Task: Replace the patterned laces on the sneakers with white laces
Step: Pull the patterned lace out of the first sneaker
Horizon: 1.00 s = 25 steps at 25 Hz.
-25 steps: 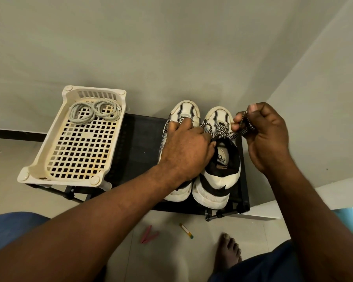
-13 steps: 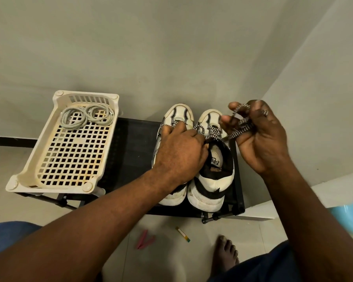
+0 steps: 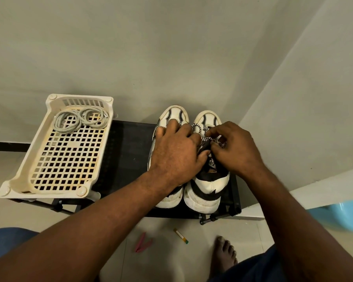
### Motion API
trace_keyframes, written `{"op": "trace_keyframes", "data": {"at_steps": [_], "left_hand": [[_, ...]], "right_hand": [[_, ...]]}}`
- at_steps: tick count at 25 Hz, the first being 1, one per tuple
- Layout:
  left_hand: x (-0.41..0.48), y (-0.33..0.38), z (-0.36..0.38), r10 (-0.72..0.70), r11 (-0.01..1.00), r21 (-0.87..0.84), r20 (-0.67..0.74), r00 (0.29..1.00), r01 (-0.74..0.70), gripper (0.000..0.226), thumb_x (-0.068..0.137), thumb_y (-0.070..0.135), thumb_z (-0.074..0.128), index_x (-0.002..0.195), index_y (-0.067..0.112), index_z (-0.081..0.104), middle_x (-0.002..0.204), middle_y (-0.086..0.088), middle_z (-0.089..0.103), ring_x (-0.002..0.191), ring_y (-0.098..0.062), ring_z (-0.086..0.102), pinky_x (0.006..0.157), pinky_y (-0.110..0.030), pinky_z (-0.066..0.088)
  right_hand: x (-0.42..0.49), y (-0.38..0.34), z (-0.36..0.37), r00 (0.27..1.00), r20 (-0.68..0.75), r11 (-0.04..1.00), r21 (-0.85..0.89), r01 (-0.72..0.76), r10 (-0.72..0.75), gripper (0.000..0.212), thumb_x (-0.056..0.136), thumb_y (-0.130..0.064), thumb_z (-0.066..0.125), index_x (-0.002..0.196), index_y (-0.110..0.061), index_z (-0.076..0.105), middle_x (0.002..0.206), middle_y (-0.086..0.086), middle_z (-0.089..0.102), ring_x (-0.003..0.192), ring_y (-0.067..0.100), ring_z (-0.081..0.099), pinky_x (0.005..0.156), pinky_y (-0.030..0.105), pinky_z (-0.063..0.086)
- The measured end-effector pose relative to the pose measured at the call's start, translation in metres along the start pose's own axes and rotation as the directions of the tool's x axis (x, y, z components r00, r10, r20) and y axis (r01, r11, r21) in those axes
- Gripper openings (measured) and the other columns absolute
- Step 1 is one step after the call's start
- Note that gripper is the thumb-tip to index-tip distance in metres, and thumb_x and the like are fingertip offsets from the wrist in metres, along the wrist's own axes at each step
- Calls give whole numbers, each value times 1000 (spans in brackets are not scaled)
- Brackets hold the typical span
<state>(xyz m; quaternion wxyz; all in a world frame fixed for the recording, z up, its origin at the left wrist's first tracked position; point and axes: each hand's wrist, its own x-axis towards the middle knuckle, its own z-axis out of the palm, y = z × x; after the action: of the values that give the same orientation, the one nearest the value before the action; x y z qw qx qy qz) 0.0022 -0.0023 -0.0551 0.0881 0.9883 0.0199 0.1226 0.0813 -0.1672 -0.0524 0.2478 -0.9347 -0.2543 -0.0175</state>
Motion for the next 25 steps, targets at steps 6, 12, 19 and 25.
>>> {"op": "trace_keyframes", "data": {"at_steps": [6,12,19,25], "left_hand": [[5,4,-3,-6,1000,2,-71,997,6,49,88,58,58,123,25,63,125,2,61,122,-27,46,96,-48,37],[20,13,-2,168,985,42,47,985,-170,43,92,44,50,129,31,67,134,11,61,133,-27,37,99,-51,27],[25,15,-4,210,970,104,89,974,-218,40,96,40,50,128,22,65,128,3,63,130,-28,40,98,-50,32],[27,15,-1,196,980,21,92,976,-198,36,93,32,61,128,24,66,133,3,58,127,-27,41,95,-46,39]], "right_hand": [[3,-2,0,991,-39,991,33,-126,128,31,77,-23,77,101,-35,62,92,-13,64,88,16,64,76,33,52],[0,7,0,991,-56,992,-40,-120,118,30,77,-23,76,103,-26,60,92,-2,62,86,23,60,72,37,51],[-1,13,-10,961,-3,954,121,-274,276,33,79,-28,86,102,-27,61,80,-5,68,75,14,66,69,32,56],[1,19,-14,936,43,924,151,-352,350,34,77,-30,90,98,-29,63,84,-7,69,79,12,66,71,32,56]]}}
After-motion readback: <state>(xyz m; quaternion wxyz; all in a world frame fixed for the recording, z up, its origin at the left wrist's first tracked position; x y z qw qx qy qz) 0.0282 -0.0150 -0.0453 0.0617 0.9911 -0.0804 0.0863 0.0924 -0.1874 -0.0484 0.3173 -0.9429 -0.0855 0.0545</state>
